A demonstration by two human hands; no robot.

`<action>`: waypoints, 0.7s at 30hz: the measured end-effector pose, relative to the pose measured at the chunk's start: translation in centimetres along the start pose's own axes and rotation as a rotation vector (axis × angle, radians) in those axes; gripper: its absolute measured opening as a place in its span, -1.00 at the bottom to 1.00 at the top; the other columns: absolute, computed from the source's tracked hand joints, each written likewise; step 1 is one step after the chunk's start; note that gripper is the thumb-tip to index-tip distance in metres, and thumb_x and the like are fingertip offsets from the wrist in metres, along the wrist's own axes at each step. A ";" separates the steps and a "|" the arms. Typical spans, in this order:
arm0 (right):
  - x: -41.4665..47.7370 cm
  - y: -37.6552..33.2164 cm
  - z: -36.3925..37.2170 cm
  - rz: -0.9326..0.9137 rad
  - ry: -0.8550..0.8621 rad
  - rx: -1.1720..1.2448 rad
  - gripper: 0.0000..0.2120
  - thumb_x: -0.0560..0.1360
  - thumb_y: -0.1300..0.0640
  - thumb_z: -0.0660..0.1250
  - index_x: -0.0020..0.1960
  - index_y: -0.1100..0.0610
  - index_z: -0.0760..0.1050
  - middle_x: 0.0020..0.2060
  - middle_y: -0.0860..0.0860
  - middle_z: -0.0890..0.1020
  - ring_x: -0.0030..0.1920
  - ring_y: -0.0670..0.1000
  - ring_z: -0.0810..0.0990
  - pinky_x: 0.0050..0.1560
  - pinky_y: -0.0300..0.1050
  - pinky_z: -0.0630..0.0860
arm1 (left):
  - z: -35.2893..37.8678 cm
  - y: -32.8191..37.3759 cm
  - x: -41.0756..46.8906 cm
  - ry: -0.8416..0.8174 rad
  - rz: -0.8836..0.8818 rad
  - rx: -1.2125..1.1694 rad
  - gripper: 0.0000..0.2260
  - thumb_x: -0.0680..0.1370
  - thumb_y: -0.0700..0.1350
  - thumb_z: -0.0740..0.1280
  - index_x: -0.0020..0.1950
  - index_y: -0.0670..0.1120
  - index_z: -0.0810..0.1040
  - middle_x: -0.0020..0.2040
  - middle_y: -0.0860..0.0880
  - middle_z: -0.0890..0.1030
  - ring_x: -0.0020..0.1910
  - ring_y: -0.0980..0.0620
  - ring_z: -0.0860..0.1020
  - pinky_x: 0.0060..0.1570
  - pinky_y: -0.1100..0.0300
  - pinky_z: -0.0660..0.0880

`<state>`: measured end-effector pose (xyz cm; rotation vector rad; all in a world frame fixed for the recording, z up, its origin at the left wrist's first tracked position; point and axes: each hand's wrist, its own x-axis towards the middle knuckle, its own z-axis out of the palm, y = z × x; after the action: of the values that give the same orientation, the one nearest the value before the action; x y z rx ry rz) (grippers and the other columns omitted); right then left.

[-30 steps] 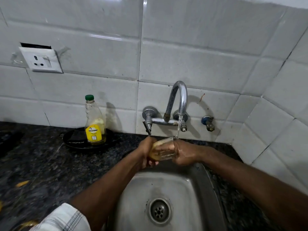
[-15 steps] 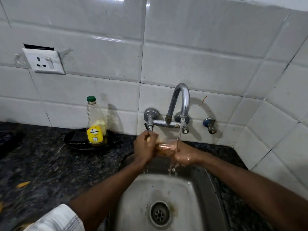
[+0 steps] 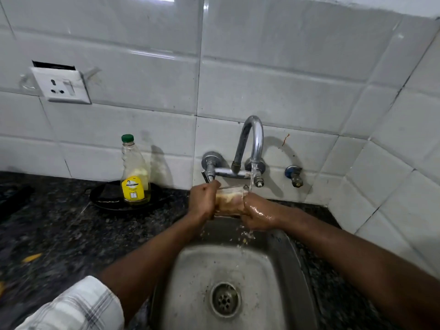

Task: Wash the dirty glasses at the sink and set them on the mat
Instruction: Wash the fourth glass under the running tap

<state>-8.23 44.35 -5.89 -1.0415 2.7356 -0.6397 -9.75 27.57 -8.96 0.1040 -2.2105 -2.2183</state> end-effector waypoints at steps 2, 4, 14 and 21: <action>-0.2 0.5 0.0 -0.035 0.021 -0.118 -0.48 0.38 0.40 0.26 0.33 0.16 0.49 0.24 0.09 0.58 0.21 0.00 0.55 0.26 -0.08 0.51 | -0.3 1.5 0.0 -0.159 -0.240 0.086 -0.72 0.56 0.03 0.28 -0.09 -0.18 0.60 -0.24 -0.18 0.63 -0.38 -0.08 0.54 -0.42 0.16 0.45; 0.0 0.6 0.6 0.026 0.014 0.048 -0.50 0.41 0.39 0.30 0.33 0.14 0.46 0.24 0.07 0.57 0.20 -0.03 0.55 0.22 -0.06 0.54 | -0.3 1.6 0.5 -0.098 -0.032 0.160 -0.75 0.58 0.04 0.31 -0.09 -0.12 0.61 -0.19 -0.12 0.66 -0.27 -0.07 0.60 -0.29 0.14 0.49; 0.2 0.7 0.1 0.078 -0.032 -0.003 -0.57 0.40 0.42 0.35 0.07 -0.07 0.57 -0.05 -0.13 0.60 -0.02 -0.15 0.57 0.03 -0.10 0.54 | -0.2 1.2 0.4 -0.146 -0.182 0.093 -0.67 0.60 0.06 0.27 -0.05 -0.22 0.59 -0.23 -0.17 0.65 -0.39 -0.09 0.57 -0.49 0.21 0.44; 0.0 1.5 0.4 0.065 -0.037 -0.103 -0.55 0.39 0.32 0.23 0.26 0.17 0.52 0.11 0.11 0.63 0.09 0.08 0.62 0.15 -0.01 0.58 | 0.1 0.9 0.9 -0.128 -0.348 0.149 -0.71 0.55 0.04 0.25 -0.14 -0.17 0.59 -0.37 -0.14 0.63 -0.46 -0.08 0.54 -0.47 0.21 0.37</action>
<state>-9.03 45.21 -6.91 -0.9710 2.7833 -0.4693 -10.70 27.62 -8.06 0.3860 -2.6016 -2.2703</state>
